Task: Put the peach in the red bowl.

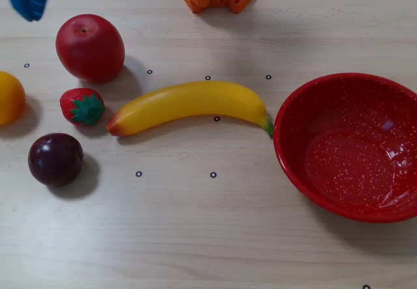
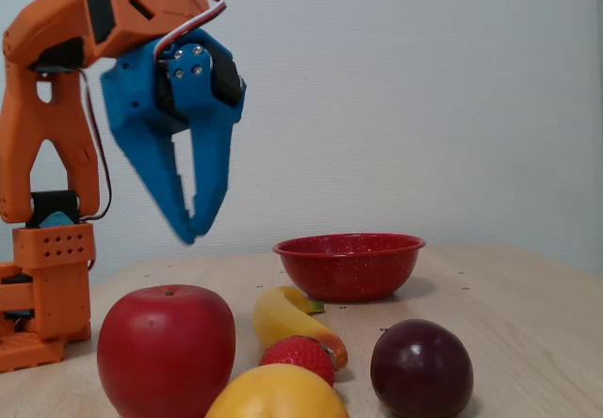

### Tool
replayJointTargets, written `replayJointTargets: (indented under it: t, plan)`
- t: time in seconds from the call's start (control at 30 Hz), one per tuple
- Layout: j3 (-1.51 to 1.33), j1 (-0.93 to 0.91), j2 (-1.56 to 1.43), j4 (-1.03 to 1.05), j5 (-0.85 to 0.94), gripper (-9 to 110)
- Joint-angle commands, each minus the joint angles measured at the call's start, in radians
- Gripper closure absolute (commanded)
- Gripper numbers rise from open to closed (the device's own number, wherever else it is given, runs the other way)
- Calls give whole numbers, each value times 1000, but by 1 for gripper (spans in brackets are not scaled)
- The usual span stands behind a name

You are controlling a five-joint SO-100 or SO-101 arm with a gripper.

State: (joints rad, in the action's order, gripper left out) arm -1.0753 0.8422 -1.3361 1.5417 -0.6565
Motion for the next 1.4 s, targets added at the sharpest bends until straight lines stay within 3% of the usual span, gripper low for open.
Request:
replayJointTargets:
  t: [0.0,0.1,0.3,0.5,0.8,1.37]
  plan:
    - [212,52,32,51,-52,101]
    - [407,80,167,150,-83,95]
    - [655,112,344,278,-189,70]
    - [756,167,468,301,-373,51]
    - [870,233,643,291,-586,48]
    - [865,141,808,104,-505,48]
